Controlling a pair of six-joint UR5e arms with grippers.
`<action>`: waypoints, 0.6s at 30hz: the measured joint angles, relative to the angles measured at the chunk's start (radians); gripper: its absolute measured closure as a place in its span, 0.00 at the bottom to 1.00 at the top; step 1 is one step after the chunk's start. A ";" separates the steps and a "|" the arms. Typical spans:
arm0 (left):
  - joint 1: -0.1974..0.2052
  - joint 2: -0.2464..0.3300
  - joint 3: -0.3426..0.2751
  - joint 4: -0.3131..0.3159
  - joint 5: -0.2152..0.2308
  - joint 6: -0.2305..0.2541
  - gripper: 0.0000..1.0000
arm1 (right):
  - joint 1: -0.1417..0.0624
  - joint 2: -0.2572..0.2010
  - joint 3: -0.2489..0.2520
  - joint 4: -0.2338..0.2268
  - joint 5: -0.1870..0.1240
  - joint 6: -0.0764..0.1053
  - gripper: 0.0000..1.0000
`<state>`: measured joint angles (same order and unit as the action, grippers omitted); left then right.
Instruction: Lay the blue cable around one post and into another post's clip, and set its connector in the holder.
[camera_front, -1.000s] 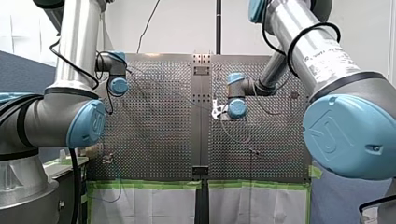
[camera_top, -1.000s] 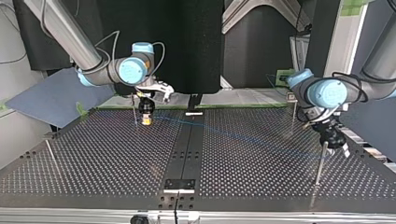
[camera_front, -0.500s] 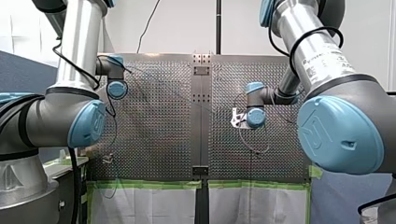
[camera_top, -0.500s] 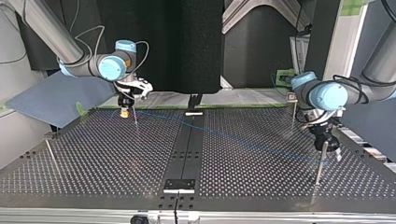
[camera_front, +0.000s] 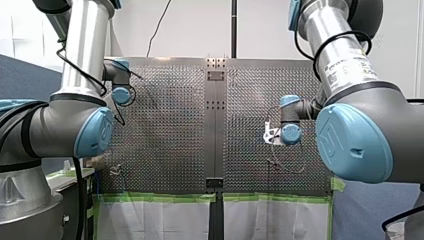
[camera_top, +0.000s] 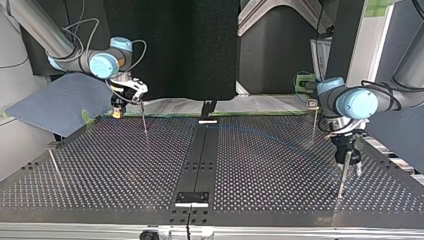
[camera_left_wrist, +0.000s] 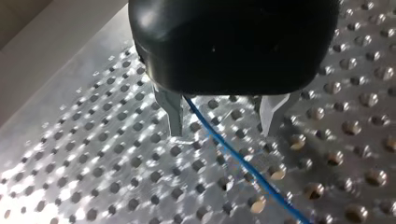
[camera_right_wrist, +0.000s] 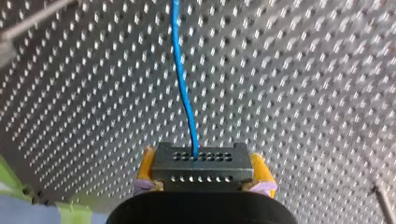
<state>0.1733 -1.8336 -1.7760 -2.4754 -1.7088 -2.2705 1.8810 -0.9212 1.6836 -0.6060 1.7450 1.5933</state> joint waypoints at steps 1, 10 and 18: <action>0.000 0.000 0.000 -0.001 0.008 0.001 0.18 | -0.007 -0.002 0.007 -0.004 0.000 0.001 1.00; 0.002 0.000 0.000 -0.006 0.019 0.008 0.18 | -0.088 -0.023 0.088 -0.036 -0.002 0.033 1.00; 0.005 0.000 0.000 -0.010 0.012 0.012 0.18 | -0.152 -0.023 0.149 -0.043 0.013 0.051 1.00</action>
<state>0.1785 -1.8336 -1.7764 -2.4859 -1.6965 -2.2587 1.7286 -0.9443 1.8327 -0.6490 1.7576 1.6444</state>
